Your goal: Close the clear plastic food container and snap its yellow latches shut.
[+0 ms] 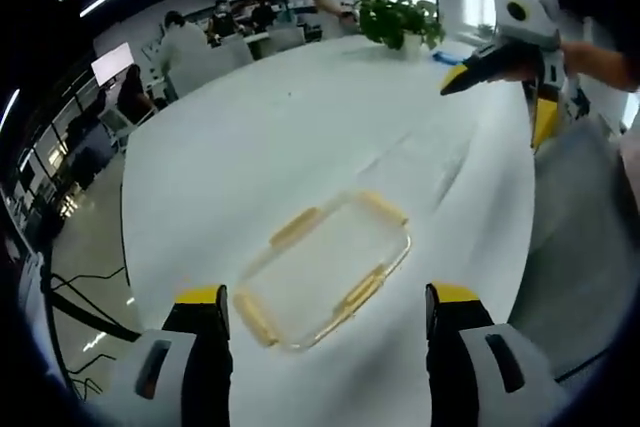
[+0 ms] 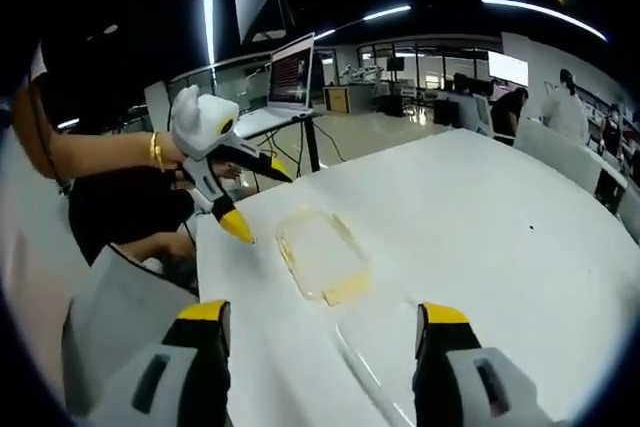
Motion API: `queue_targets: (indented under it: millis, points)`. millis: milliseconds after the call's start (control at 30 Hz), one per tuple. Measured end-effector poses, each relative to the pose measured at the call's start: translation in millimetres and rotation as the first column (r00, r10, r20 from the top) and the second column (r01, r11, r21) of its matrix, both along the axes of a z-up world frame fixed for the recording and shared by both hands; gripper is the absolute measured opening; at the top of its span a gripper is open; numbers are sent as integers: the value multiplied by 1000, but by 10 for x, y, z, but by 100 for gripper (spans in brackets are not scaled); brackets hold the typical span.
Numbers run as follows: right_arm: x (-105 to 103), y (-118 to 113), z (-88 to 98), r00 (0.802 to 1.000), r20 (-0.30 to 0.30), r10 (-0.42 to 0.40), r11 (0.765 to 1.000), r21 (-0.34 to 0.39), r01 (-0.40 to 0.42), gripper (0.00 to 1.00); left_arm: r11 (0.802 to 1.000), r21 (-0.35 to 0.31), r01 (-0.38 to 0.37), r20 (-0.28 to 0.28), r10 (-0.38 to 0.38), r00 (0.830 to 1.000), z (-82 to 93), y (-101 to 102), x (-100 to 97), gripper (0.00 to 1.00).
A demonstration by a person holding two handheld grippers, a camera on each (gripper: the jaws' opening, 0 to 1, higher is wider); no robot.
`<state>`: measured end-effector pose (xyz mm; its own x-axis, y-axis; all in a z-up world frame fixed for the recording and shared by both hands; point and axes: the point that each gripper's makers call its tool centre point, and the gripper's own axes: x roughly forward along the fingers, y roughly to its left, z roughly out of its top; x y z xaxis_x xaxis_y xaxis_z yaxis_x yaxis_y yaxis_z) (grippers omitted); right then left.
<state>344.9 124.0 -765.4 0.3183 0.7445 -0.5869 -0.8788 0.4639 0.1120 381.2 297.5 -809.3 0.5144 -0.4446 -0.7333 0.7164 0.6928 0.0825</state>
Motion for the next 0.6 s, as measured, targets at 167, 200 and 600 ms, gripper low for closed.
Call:
queue_targets:
  millis: [167,200,600]
  points:
    - [52,99,-61,999,8,53,998,-36,-52,75,1000,19,20,-22,-20,1000,-62,52,70,79]
    - [68,120,-87,998,9,65,997,-48,-64,75,999,24,26,-25,-25,999,-74,59,75,79]
    - [223,354,-269,981,3,193,968,-164,-190,76,995,83,63,-67,-58,996,-259,166,178,76]
